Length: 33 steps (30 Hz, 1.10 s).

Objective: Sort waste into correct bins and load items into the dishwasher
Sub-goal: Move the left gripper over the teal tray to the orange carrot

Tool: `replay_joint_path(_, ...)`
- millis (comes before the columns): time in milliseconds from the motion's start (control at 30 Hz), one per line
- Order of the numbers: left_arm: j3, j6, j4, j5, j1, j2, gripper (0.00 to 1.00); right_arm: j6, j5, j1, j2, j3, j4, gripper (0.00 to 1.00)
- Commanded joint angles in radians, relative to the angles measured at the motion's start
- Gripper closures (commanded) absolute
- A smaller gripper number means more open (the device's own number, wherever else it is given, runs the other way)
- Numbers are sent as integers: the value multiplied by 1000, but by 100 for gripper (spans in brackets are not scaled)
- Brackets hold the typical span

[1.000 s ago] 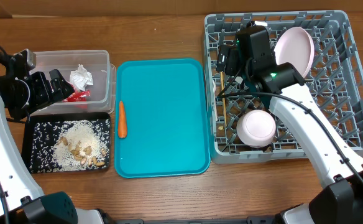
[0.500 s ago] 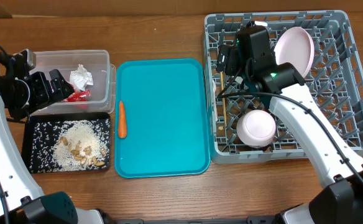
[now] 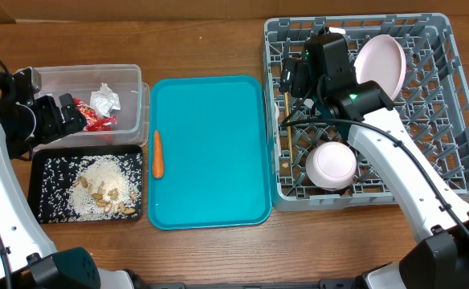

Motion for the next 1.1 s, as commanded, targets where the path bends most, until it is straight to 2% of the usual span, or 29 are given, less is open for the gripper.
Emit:
replay_joint_path(0,18,-13,19,-16,3,-2,0,2,12,-4,-3,12,6,0)
replay_joint_path(167,18,-138,60,103,3,-2,0,2,12,-4,-3,12,6,0)
replay_joint_path(300,12,-181,-2,265,-16,-2,0,2,12,-4,-3,12,6,0)
replay_joint_path(467,12,-199,-44,151,-161,-2,0,2,12,-4,-3,12,6,0)
replay_joint_path(667,12,-335,-77,-150,-440,-2,0,2,12,-4,-3,12,6,0)
replay_joint_path(833,12,-335,-19,-175,-574,-2,0,2,12,-4,-3,12,6,0)
replay_joint_path(1067,12,-335,97,-175,-633,-2,0,2,12,-4,-3,12,6,0)
